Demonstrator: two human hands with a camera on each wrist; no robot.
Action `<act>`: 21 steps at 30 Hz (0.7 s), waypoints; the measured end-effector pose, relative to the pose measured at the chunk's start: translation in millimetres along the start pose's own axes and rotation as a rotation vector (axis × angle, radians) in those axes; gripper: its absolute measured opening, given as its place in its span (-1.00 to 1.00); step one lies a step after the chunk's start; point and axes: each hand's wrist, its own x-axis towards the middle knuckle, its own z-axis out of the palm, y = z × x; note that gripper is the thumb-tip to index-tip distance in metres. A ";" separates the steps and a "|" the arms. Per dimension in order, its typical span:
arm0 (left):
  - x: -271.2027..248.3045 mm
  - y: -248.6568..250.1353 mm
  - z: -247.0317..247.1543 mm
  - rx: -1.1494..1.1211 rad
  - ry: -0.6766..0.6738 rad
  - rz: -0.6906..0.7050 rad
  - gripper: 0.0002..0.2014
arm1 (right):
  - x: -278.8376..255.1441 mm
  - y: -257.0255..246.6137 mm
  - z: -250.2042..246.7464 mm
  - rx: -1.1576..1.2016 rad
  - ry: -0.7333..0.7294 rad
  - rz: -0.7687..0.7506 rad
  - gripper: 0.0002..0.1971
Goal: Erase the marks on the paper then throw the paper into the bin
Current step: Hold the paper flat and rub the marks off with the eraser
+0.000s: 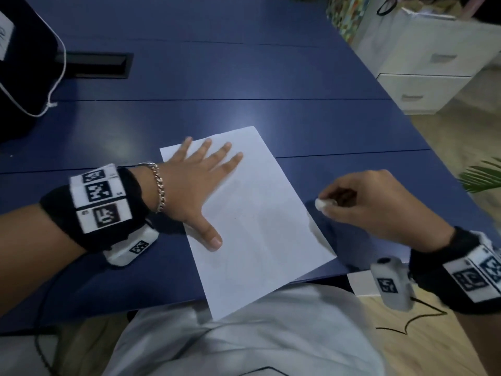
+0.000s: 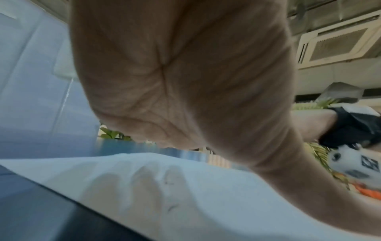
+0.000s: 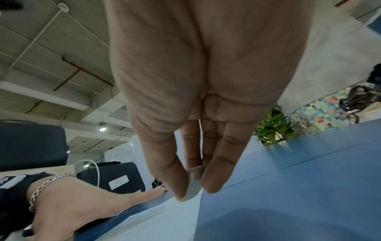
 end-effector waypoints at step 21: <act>-26.8 1.0 -2.5 -0.061 -0.092 -0.112 0.37 | -31.7 -14.8 44.5 -0.065 -0.155 -0.200 -0.97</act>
